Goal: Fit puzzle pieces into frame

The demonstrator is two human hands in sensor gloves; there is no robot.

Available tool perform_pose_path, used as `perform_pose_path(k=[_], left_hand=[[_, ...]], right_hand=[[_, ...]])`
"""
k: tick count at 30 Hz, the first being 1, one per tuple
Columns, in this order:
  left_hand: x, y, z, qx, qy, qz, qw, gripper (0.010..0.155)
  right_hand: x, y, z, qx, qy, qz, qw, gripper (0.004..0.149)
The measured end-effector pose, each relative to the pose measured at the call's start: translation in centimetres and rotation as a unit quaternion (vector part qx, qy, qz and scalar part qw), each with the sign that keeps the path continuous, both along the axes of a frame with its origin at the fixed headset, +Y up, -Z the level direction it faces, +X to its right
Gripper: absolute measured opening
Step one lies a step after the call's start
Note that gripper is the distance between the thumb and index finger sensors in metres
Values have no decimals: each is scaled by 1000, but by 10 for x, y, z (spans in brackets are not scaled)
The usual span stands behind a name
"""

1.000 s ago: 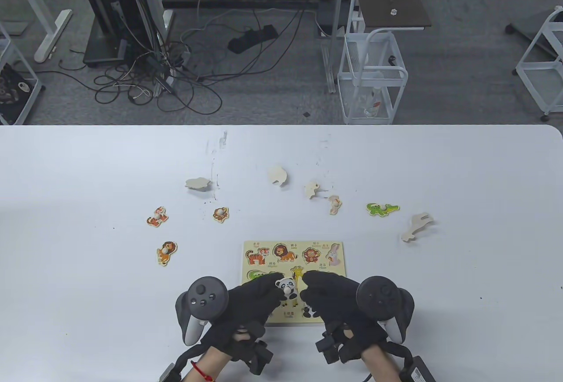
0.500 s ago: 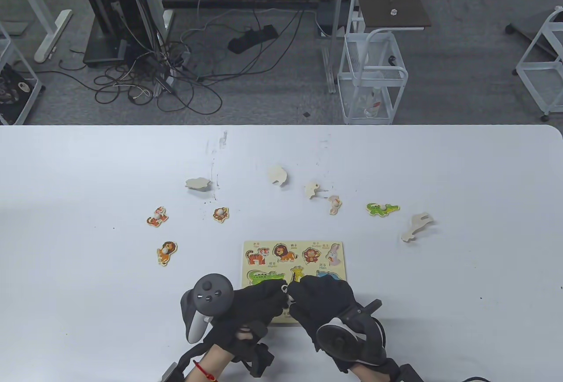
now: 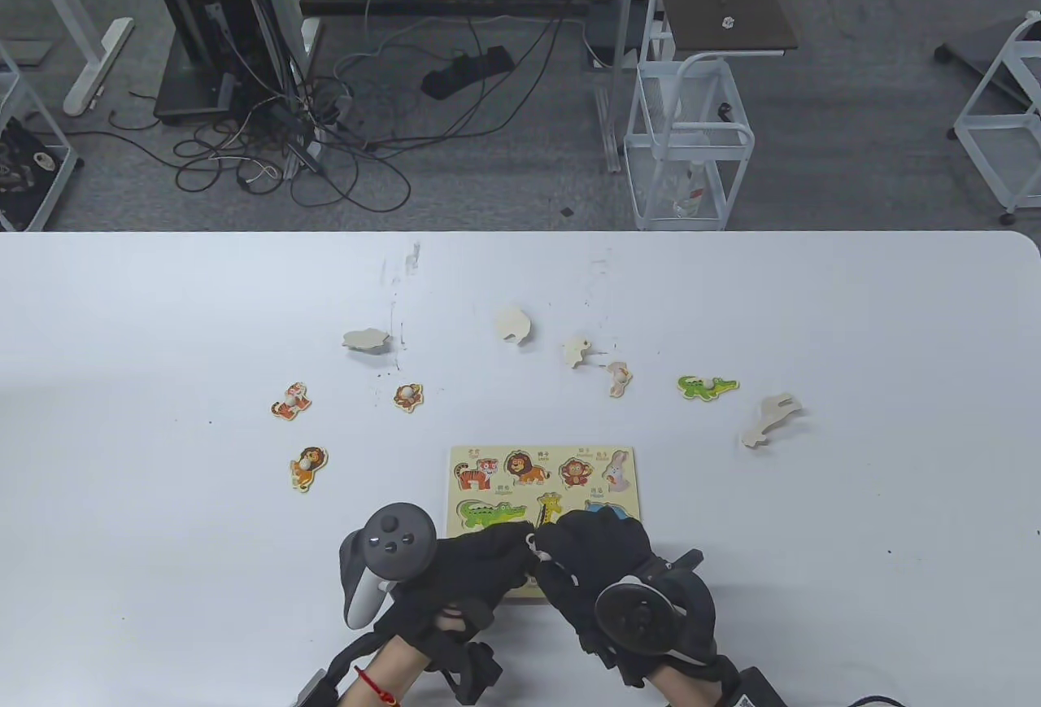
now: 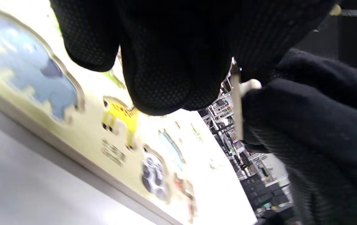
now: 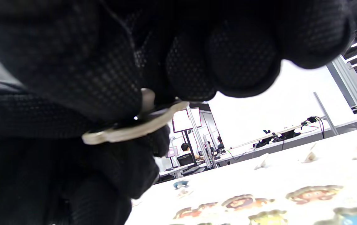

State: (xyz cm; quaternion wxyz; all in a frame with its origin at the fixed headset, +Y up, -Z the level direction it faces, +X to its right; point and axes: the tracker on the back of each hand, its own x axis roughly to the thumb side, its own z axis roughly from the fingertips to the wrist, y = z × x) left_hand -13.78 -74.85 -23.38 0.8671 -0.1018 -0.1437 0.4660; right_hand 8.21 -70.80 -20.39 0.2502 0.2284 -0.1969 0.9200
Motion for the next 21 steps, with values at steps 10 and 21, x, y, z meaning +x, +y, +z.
perform_pose_path(k=[10,21], left_hand=[[-25,10,0,111,36,-159,980,61],[-31,8,-2,109,32,-203,972,71]], right_hand=[[6,-15,-17,-73,-41,103,991,46],[-2,-32,-23,-123,-50,203,970,44]])
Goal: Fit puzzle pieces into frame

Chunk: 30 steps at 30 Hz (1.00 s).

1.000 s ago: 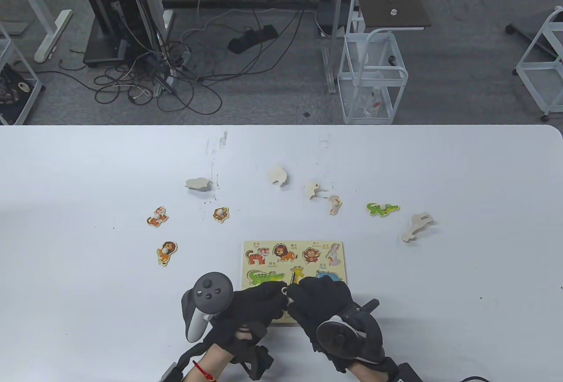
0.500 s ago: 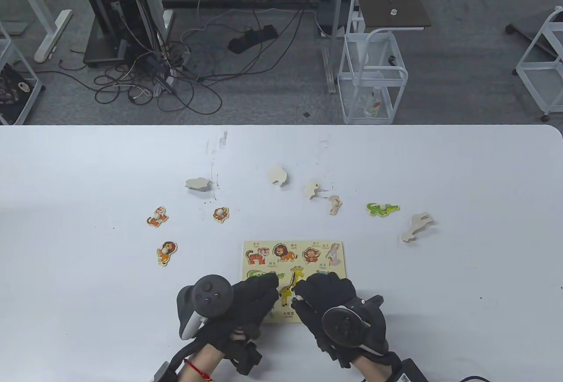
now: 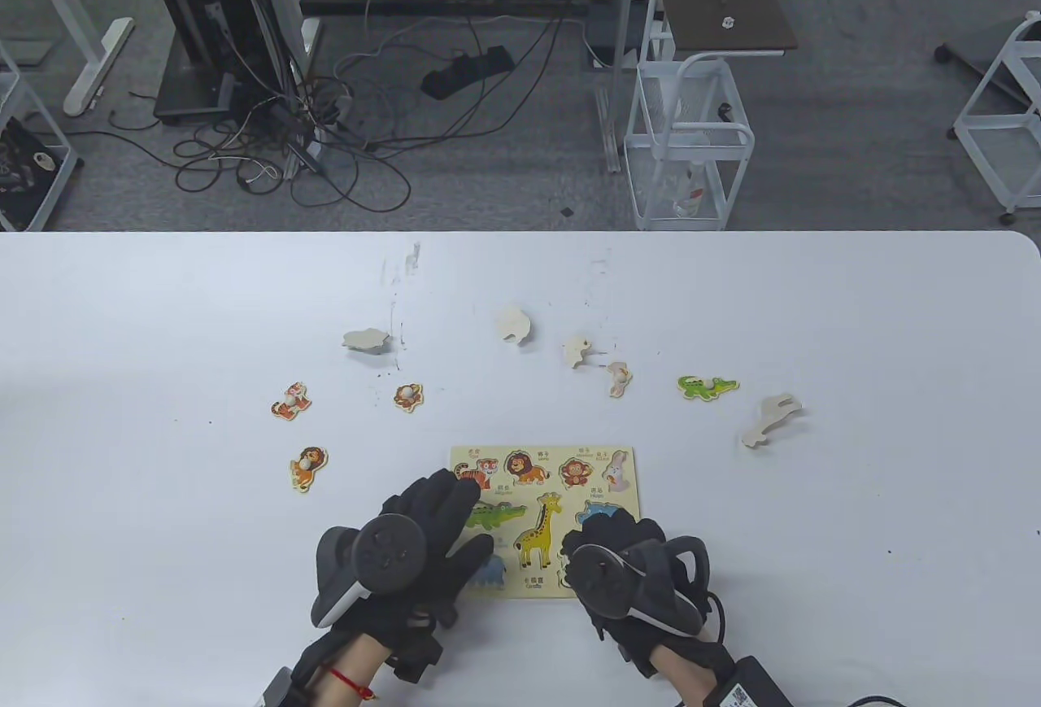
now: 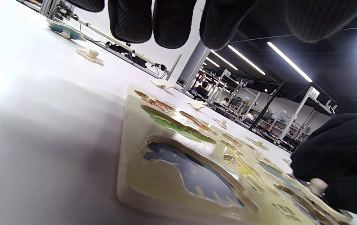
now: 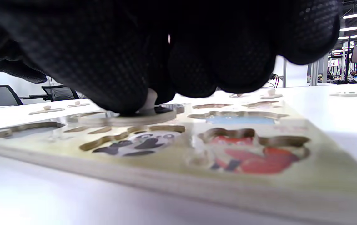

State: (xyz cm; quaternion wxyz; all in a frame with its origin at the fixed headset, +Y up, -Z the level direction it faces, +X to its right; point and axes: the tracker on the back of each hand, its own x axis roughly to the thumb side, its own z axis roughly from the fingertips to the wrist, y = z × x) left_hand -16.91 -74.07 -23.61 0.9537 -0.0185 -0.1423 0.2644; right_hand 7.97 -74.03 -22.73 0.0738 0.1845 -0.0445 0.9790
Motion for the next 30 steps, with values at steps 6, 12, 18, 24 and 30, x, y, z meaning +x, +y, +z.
perform_pose_path(k=[6,12,18,24,30], left_hand=[[-1,0,-1,-1,2,0,1000,70],[0,0,0,1,0,-5,1000,70],[0,-1,0,0,0,-8,1000,69],[1,-1,0,-2,-3,-14,1000,69],[0,-2,1,-7,-5,-22,1000,69]], right_hand=[[-2,-1,-1,-6,-1,15,1000,44],[-7,-3,-1,-2,2,29,1000,43],[-9,-3,-1,-4,3,37,999,43],[-10,-3,-1,-7,4,49,999,43],[-10,-2,-1,-17,4,55,998,47]])
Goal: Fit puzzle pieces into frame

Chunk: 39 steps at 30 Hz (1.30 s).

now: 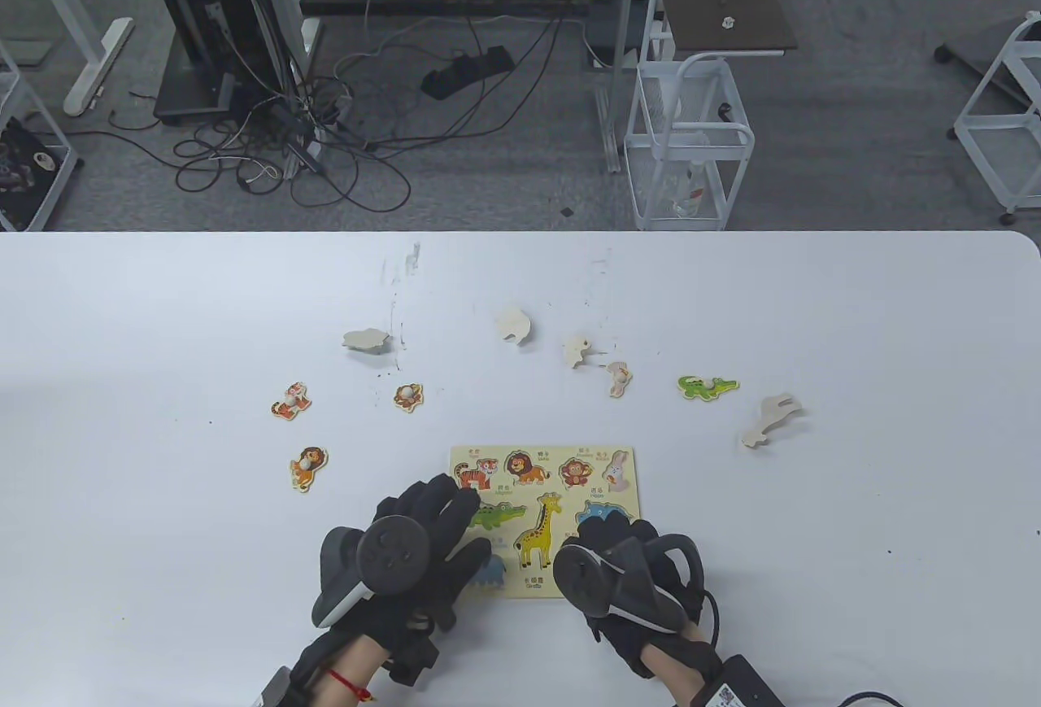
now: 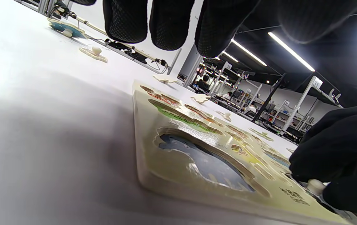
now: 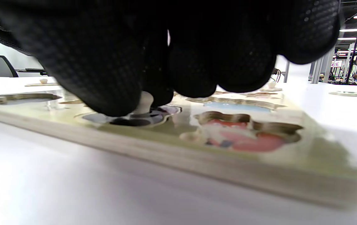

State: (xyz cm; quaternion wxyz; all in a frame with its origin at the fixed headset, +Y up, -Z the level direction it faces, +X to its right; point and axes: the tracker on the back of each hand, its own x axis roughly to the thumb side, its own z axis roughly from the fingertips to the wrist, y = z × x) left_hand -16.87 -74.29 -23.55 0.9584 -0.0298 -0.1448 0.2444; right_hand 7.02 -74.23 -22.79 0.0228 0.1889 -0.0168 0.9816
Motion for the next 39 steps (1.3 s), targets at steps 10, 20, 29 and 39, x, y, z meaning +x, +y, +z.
perform_pose_path(k=[10,20,29,39], left_hand=[[-1,1,0,7,-1,-1,1000,68],[-3,2,0,9,2,-4,1000,68],[-3,1,1,9,0,-11,1000,68],[-2,1,1,5,-1,-16,1000,68]], right_hand=[[62,46,-29,25,-77,-43,996,64],[159,55,-107,-7,-194,84,977,73],[196,7,-147,-67,-234,142,960,78],[205,-11,-162,-94,-256,139,952,65]])
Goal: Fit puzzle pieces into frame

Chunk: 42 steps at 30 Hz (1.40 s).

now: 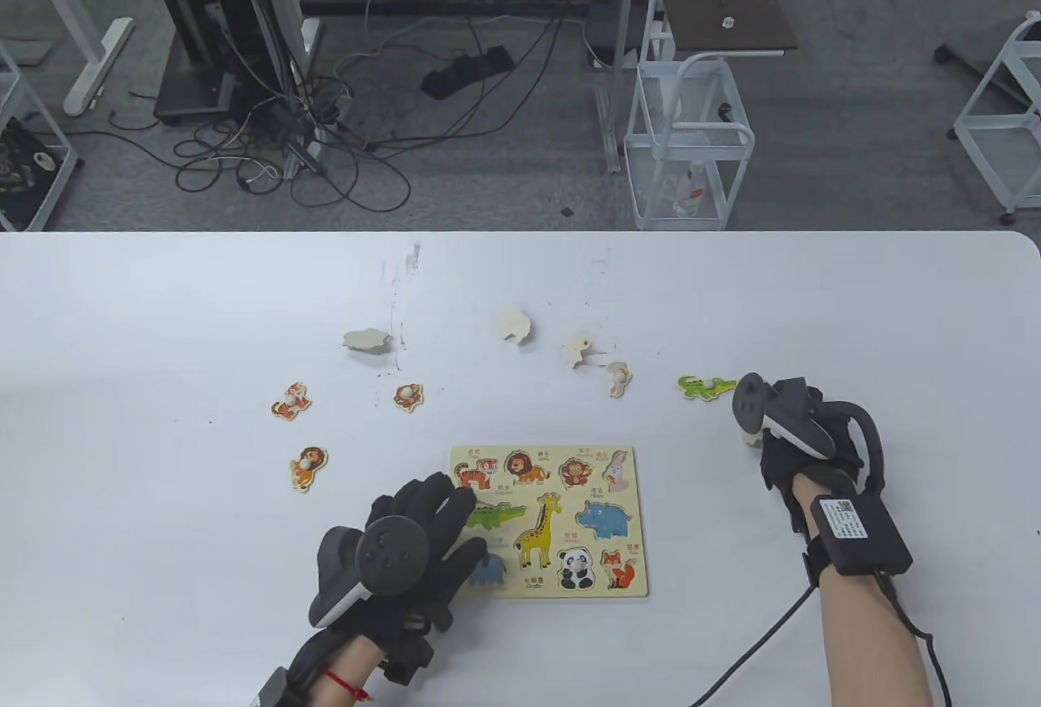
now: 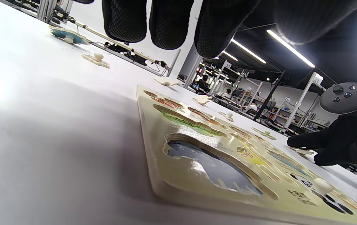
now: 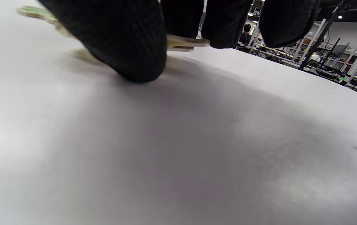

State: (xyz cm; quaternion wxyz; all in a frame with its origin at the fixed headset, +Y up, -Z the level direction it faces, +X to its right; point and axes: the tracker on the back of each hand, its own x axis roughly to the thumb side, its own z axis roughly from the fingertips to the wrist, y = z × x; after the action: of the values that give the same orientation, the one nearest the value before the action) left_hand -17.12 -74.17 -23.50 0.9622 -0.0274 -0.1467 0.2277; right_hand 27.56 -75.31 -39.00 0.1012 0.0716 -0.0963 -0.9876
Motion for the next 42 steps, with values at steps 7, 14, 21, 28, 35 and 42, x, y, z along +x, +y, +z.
perform_pose_path(k=[7,14,21,28,35,42], left_hand=[[1,0,0,-6,0,-2,1000,67],[1,1,0,-4,-1,-4,1000,67],[-2,4,1,2,5,2,1000,66],[-3,4,1,6,2,20,1000,66],[-3,11,4,43,15,61,997,63],[4,7,6,41,-1,44,998,64]], right_hand=[[7,3,0,53,-25,-49,997,54],[3,3,2,99,2,-12,995,50],[6,14,7,156,-7,-40,987,42],[15,44,31,180,-48,-246,951,42],[-3,74,65,169,-36,-448,877,44],[-45,91,99,134,26,-561,816,44]])
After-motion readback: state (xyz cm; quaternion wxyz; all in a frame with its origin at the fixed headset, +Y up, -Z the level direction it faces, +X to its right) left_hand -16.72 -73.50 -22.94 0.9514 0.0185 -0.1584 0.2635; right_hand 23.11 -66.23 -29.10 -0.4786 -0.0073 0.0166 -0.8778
